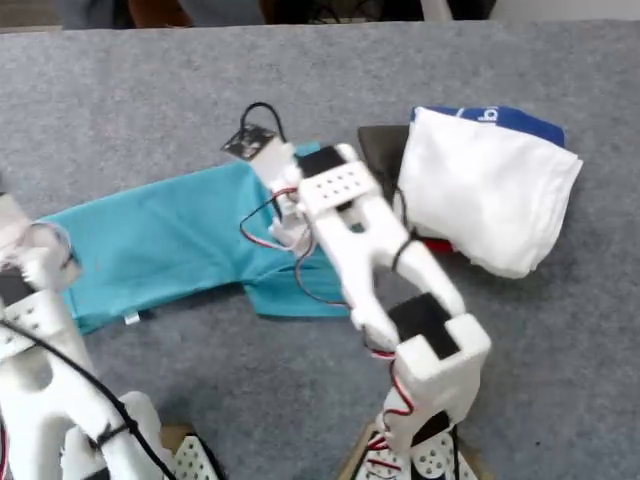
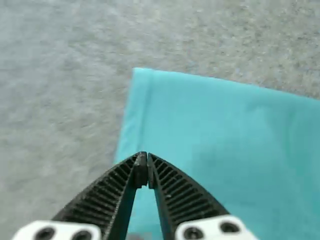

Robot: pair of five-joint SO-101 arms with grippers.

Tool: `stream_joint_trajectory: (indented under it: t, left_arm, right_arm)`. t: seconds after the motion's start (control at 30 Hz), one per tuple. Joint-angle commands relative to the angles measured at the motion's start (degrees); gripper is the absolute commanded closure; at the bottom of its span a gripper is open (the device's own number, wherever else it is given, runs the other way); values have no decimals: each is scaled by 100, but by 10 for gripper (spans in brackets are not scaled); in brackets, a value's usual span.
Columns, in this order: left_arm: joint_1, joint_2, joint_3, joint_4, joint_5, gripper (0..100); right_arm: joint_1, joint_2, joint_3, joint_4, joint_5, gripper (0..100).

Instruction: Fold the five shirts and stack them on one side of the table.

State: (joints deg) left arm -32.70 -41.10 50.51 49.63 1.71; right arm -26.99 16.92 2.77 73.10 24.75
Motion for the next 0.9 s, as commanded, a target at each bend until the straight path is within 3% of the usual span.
stream_joint_trajectory:
  t: [0.0,0.07,0.13,0.37,0.6,0.87]
  left_arm:
    - [426,774,585,-2330,580,970]
    - [444,1468,637,-3103,738,970]
    - [444,2154,400,-3385,809,970]
    - [295,4053,-963,-3402,1116,971]
    - [295,4123,-1147,-3411,1125,971]
    - [268,4079,-1138,-3402,1125,971]
  right_arm:
    - [-360,4,-277,141,-70,984]
    - [-492,-13,-127,176,-70,985]
    - [-563,-13,119,202,-70,985]
    - [-580,-884,1508,88,-26,986]
    - [-536,-1877,2888,-897,-26,985]
    - [545,-1727,963,-536,325,985]
